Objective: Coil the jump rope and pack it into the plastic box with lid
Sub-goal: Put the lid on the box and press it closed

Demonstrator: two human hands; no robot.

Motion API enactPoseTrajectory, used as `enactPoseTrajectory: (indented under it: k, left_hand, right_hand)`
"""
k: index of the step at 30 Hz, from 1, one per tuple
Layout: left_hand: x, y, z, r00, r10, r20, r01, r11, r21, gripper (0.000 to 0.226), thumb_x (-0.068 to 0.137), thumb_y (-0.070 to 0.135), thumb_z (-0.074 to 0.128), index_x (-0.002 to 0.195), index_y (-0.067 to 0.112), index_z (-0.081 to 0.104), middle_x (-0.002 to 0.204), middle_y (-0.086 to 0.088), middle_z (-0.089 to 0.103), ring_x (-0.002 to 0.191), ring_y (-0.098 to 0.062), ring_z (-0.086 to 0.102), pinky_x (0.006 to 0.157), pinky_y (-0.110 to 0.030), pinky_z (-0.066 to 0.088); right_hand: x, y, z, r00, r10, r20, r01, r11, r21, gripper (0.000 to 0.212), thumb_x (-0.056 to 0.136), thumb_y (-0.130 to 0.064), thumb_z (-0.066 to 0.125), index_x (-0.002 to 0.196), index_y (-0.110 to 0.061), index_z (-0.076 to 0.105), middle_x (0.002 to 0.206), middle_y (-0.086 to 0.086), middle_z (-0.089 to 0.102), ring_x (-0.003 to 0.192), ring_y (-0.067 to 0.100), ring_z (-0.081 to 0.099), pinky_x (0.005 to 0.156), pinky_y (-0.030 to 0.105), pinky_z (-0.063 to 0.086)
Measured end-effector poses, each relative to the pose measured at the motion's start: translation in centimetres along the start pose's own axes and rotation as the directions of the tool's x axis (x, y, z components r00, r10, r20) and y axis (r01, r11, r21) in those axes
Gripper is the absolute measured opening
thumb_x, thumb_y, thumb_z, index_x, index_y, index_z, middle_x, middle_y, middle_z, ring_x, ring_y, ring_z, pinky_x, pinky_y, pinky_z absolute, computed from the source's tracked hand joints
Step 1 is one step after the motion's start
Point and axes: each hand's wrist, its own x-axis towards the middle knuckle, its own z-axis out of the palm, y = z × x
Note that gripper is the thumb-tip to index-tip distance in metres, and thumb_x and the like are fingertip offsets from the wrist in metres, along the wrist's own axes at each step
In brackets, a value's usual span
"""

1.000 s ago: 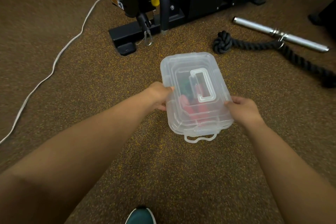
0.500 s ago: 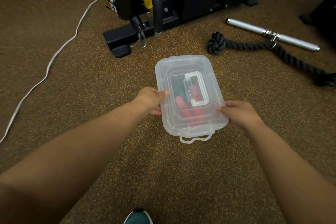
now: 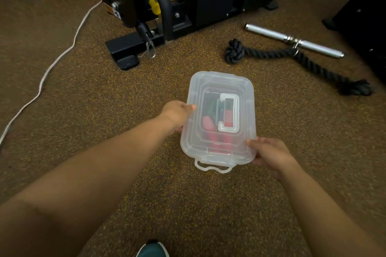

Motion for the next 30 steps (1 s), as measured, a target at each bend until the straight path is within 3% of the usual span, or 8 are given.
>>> enactPoseTrajectory:
  k: [4,8,10,20,25,27,28,30]
  left_hand:
    - [-0.4,-0.5,1.1,0.999,0.020,0.035,-0.022,0.998,0.063,0.031,0.091,0.031,0.059,0.115,0.012,0.060,0.107,-0.012,0.069,0.096,-0.032,0.067,0.083,-0.053,0.056]
    - [-0.5,-0.3,2.2,0.996,0.089,0.025,-0.091,0.987,0.129,0.038,0.091,0.033,0.059,0.122,0.012,0.061,0.116,-0.010,0.068,0.100,-0.026,0.065,0.093,-0.039,0.051]
    - [-0.4,-0.1,2.5,0.994,0.109,0.023,-0.111,0.981,0.156,0.037,0.092,0.032,0.058,0.121,0.011,0.062,0.117,-0.008,0.067,0.095,-0.022,0.062,0.090,-0.031,0.048]
    - [0.7,0.5,2.8,0.998,0.058,0.009,-0.058,0.953,0.297,0.038,0.090,0.037,0.057,0.113,0.007,0.065,0.113,-0.015,0.068,0.101,-0.033,0.065,0.091,-0.045,0.053]
    - [0.6,0.4,3.0,0.992,0.123,0.019,-0.119,0.897,0.426,0.036,0.095,0.034,0.048,0.115,0.010,0.064,0.112,-0.012,0.067,0.101,-0.031,0.063,0.092,-0.038,0.050]
    - [0.1,0.0,3.3,0.973,0.230,0.023,-0.208,0.829,0.520,0.033,0.097,0.028,0.043,0.118,0.011,0.061,0.118,-0.014,0.065,0.106,-0.032,0.061,0.092,-0.040,0.049]
    - [-0.2,-0.2,3.4,0.944,0.327,0.046,-0.284,0.730,0.622,0.035,0.096,0.021,0.041,0.127,0.013,0.054,0.129,-0.013,0.058,0.116,-0.032,0.056,0.098,-0.041,0.046]
    - [-1.0,-1.0,3.7,0.826,0.518,0.223,-0.469,0.411,0.782,0.060,0.091,0.001,0.037,0.148,0.018,0.027,0.156,-0.004,0.029,0.142,-0.026,0.029,0.116,-0.037,0.023]
  right_hand:
    - [-2.1,1.9,-0.6,1.000,0.011,-0.015,-0.010,0.994,0.109,0.015,0.085,-0.012,0.065,0.100,-0.008,0.064,0.093,0.008,0.073,0.082,0.020,0.070,0.060,0.028,0.055]
    - [-3.5,3.4,-0.1,0.997,0.021,-0.070,-0.006,0.977,0.215,0.009,0.085,-0.011,0.066,0.094,-0.010,0.064,0.092,0.008,0.071,0.078,0.018,0.068,0.061,0.029,0.056]
    - [-3.8,3.6,0.1,0.997,0.016,-0.080,0.003,0.972,0.234,0.004,0.085,-0.011,0.065,0.089,-0.012,0.064,0.090,0.008,0.071,0.077,0.019,0.067,0.065,0.032,0.056]
    - [-3.7,3.9,0.5,0.990,-0.019,-0.139,0.040,0.987,0.152,0.018,0.086,-0.019,0.064,0.103,-0.013,0.066,0.095,0.005,0.073,0.083,0.019,0.069,0.078,0.038,0.057]
    - [-4.0,4.2,0.9,0.984,-0.028,-0.179,0.048,0.992,0.113,0.021,0.084,-0.025,0.065,0.104,-0.021,0.067,0.095,0.001,0.074,0.088,0.020,0.069,0.089,0.046,0.055]
    - [-4.1,4.3,1.1,0.982,-0.026,-0.187,0.049,0.992,0.117,0.021,0.084,-0.025,0.065,0.105,-0.020,0.067,0.094,0.000,0.073,0.088,0.020,0.069,0.089,0.046,0.055]
    - [-4.1,4.4,1.2,0.980,-0.018,-0.198,0.045,0.990,0.133,0.022,0.084,-0.024,0.065,0.106,-0.019,0.067,0.095,0.001,0.073,0.088,0.020,0.069,0.088,0.045,0.055]
    - [-4.1,4.4,1.5,0.977,0.025,-0.211,0.024,0.974,0.227,0.027,0.086,-0.022,0.065,0.111,-0.015,0.063,0.098,0.004,0.071,0.089,0.022,0.069,0.084,0.043,0.056]
